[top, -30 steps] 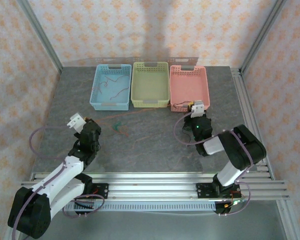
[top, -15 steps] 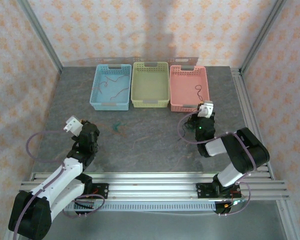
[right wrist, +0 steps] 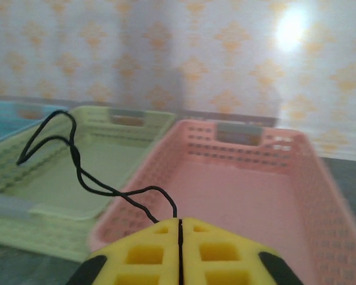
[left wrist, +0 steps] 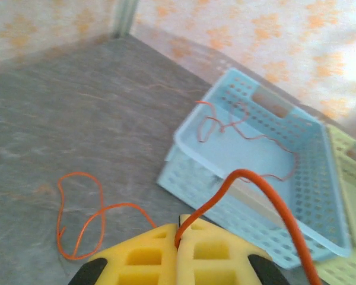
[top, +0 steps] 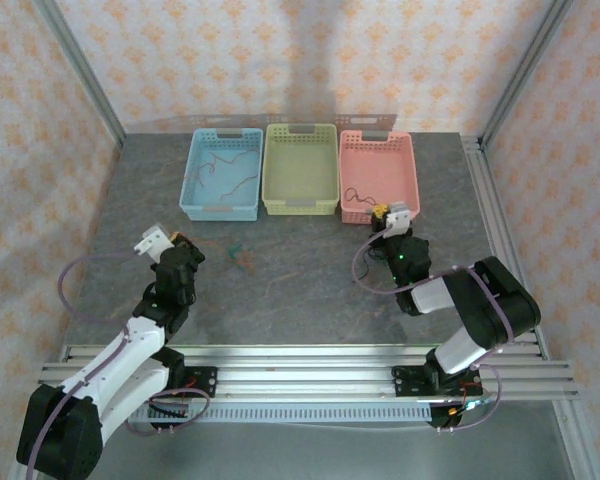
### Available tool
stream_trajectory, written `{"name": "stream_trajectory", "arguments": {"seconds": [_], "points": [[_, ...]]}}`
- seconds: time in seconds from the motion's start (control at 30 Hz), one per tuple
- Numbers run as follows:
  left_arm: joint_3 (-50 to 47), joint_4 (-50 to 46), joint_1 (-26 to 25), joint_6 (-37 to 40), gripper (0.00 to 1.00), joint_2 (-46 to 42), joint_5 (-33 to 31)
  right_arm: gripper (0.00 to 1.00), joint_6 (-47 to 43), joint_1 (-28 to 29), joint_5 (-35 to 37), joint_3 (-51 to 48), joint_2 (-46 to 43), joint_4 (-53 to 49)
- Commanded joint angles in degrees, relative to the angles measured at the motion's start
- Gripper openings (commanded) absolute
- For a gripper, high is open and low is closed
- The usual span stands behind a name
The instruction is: Untangle the cables
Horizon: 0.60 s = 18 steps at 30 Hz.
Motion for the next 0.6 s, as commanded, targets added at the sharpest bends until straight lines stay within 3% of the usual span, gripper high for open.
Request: {"name": "stream_trajectory", "arguments": {"seconds": [0.0,0.1,0.13,0.3,0.57], "points": [[2.0,3.0,0.4,3.9,0.0,-2.0,10.6,0.23,-1.1,1.6,-14.9,1.9,2.4,1.9],[5.7,0.7,0.3,6.4,0.0,-4.1,23.7,0.5,-6.1,4.2,-19.8,3.6,6.5,2.0],[6.7,0.9,-0.1,7.0,0.0,-4.6,27.1,0.53,-7.8,5.1,-20.6,4.0,7.5,2.0],[10.5,1.9,-4.9,11.0,0.0,-3.7,37.2,0.57,-8.1,6.2,-25.7,5.4,9.8,1.9],[23.5,-8.8,-24.1,24.1,0.0,3.6,43.0,0.57,-8.7,7.5,-27.8,6.9,12.4,1.9]]}}
